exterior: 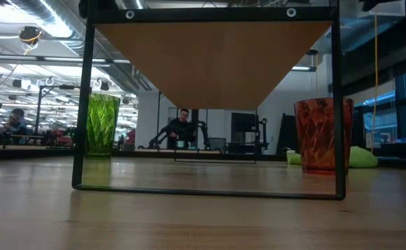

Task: Stack small to large cups/mugs on shelf
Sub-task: Put the blue mug on the shelf

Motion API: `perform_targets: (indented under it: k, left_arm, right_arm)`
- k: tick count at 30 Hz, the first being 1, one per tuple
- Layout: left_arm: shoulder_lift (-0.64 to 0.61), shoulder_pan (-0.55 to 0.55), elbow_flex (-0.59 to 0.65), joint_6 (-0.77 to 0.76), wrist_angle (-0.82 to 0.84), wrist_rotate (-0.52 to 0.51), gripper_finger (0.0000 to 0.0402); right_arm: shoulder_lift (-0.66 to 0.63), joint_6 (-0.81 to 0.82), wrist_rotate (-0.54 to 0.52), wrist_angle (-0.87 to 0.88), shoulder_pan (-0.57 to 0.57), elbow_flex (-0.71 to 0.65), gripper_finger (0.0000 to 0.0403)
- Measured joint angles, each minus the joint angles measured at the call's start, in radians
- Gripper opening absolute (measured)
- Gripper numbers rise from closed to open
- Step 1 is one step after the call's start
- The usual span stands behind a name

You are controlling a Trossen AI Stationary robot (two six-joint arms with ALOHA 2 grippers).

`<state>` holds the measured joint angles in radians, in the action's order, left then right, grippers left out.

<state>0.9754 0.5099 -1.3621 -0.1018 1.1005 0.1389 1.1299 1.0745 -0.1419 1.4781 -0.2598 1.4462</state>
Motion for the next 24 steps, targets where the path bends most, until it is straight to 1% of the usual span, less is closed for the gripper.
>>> perform_targets:
  k: [3, 6, 8, 12, 15, 19, 22, 24]
  left_arm:
    - [-0.026, -0.027, 0.000, -0.020, -0.018, -0.020, 0.0057]
    - [-0.041, -0.039, 0.000, -0.022, -0.018, -0.025, 0.0057]
    - [-0.043, -0.043, 0.000, -0.021, -0.018, -0.025, 0.0057]
    - [-0.042, -0.052, 0.000, 0.025, -0.018, -0.025, 0.0057]
    - [-0.038, -0.060, 0.000, 0.057, -0.015, -0.025, 0.0057]
    - [-0.038, -0.071, 0.000, 0.084, -0.013, -0.024, 0.0057]
    - [-0.038, -0.078, 0.000, 0.085, -0.013, -0.023, 0.0057]
    - [-0.038, -0.080, 0.000, 0.085, -0.013, -0.023, 0.0057]
  right_arm:
    - [0.053, 0.099, 0.058, -0.033, -0.103, -0.071, 0.0109]
    - [0.100, 0.199, 0.067, -0.119, -0.230, -0.112, 0.0108]
    - [0.139, 0.272, 0.033, -0.177, -0.314, -0.112, 0.0108]
    - [0.231, 0.427, -0.041, -0.187, -0.461, -0.083, 0.0108]
    - [0.300, 0.550, -0.037, -0.185, -0.546, -0.082, 0.0108]
    - [0.380, 0.678, -0.030, -0.167, -0.617, -0.082, 0.0108]
    - [0.425, 0.743, -0.031, -0.160, -0.630, -0.082, 0.0108]
    - [0.447, 0.756, -0.031, -0.166, -0.630, -0.082, 0.0108]
